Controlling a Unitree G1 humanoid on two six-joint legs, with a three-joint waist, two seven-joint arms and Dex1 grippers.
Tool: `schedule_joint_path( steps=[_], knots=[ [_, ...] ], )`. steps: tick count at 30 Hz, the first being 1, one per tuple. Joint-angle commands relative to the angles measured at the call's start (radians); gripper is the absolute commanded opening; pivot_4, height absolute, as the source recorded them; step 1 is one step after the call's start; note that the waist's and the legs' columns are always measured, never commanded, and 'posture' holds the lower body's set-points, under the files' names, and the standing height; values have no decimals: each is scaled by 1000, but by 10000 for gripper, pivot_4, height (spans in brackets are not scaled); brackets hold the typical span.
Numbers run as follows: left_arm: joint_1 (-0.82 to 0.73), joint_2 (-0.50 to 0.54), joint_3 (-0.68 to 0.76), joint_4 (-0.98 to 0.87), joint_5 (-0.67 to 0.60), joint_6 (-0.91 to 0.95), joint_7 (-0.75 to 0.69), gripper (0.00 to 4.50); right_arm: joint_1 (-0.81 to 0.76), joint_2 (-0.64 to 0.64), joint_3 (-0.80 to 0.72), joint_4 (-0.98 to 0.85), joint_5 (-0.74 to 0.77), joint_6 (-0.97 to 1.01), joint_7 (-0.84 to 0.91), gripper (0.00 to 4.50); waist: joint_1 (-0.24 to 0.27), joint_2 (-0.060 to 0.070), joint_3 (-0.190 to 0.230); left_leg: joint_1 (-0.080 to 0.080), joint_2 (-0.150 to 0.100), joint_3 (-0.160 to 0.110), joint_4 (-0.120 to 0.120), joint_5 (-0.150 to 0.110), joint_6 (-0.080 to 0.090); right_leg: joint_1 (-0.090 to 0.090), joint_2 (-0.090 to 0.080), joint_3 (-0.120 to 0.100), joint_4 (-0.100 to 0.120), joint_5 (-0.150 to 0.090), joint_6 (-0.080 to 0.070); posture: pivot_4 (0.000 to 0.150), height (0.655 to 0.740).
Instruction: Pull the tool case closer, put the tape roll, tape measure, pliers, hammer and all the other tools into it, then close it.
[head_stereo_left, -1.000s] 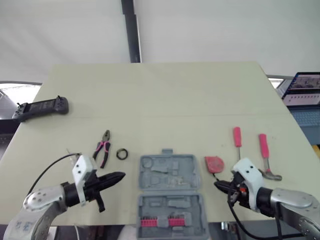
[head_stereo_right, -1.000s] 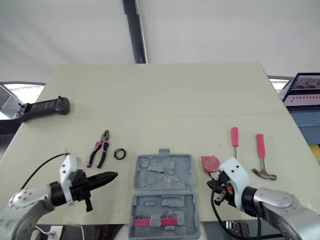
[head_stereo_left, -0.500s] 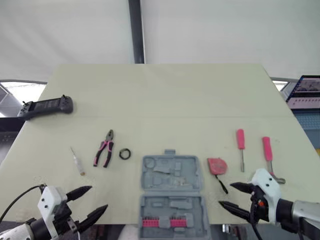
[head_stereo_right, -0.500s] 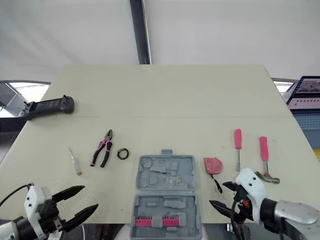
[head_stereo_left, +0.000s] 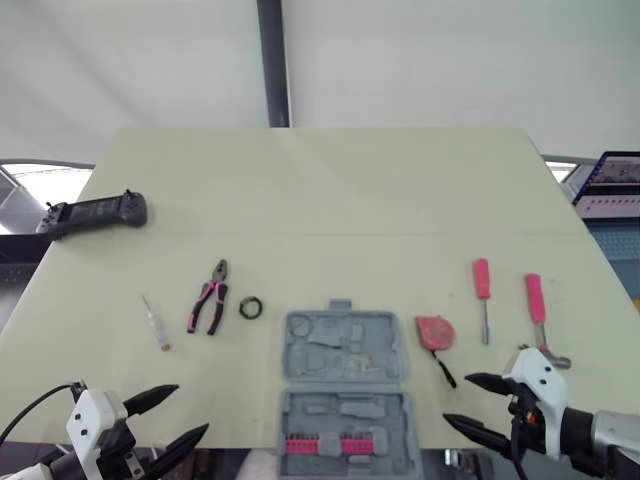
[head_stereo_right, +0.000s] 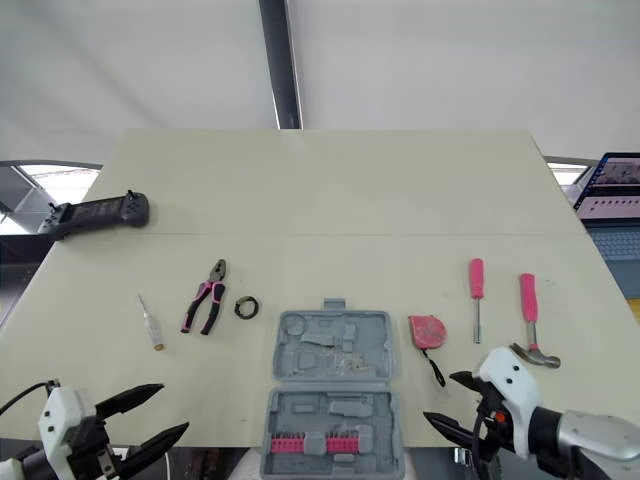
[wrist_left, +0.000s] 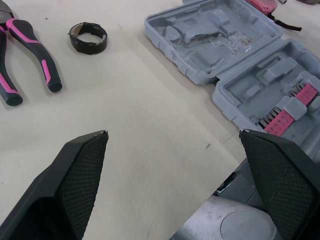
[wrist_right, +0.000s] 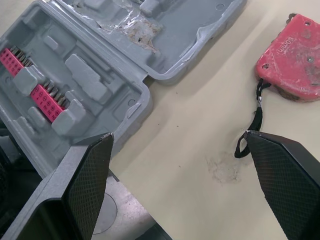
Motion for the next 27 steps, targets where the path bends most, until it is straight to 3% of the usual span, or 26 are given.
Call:
schedule_joint_path(
  steps=[1, 5, 8, 15, 17, 20, 24, 27],
  knots=[
    [8, 12, 11, -14, -8, -2, 11, 45000, -7, 13, 3, -2, -13, -48, 10, 44333, 0, 0, 0, 0, 0, 0, 0, 0, 0, 0, 0, 0, 0, 0, 0, 1500, 7400],
    [-4, 58, -27, -52, 20, 57, 32, 45000, -37, 146, -7, 3, -35, -331, 41, 44333, -1, 1, 0, 0, 0, 0, 0, 0, 0, 0, 0, 0, 0, 0, 0, 1500, 7400],
    [-25, 105, -71, -81, 68, 87, 58, 45000, -23, 160, 20, -1, -60, -452, 115, 44333, -1, 2, 1, 0, 0, 0, 0, 0, 0, 0, 0, 0, 0, 0, 0, 1500, 7400],
    [-107, 188, -108, -153, 51, 215, 100, 45000, 5, 149, 71, 33, -103, -584, 186, 44333, -1, 2, 1, 1, 1, 0, 0, 0, -1, 1, 0, 0, 0, 0, 0, 1500, 7400],
    [-157, 277, -102, -230, 82, 345, 148, 45000, -11, 145, 81, 64, -111, -603, 193, 44333, -1, 2, 1, 1, 1, -1, 0, 0, -1, 1, 0, 0, 1, 0, 0, 1500, 7400],
    [-323, 438, -106, -299, 10, 582, 173, 45000, -53, 134, 93, 105, -117, -612, 195, 44333, 2, 2, 2, 1, 1, -2, 0, 1, -2, 1, 1, 0, 2, 0, 0, 1500, 7400],
    [-634, 663, -248, -326, 16, 797, 212, 45000, -91, 124, 110, 127, -122, -613, 191, 44333, -1, 4, 4, 1, 0, -2, -1, 1, -2, 0, 1, 1, 2, 0, 0, 1500, 7400],
    [-883, 726, -392, -322, -21, 931, 217, 45000, -103, 119, 119, 126, -121, -606, 181, 44333, -6, 8, 7, 0, 0, -2, -2, 1, -3, -1, 1, 1, 5, 0, 0, 1500, 7400]
  ],
)
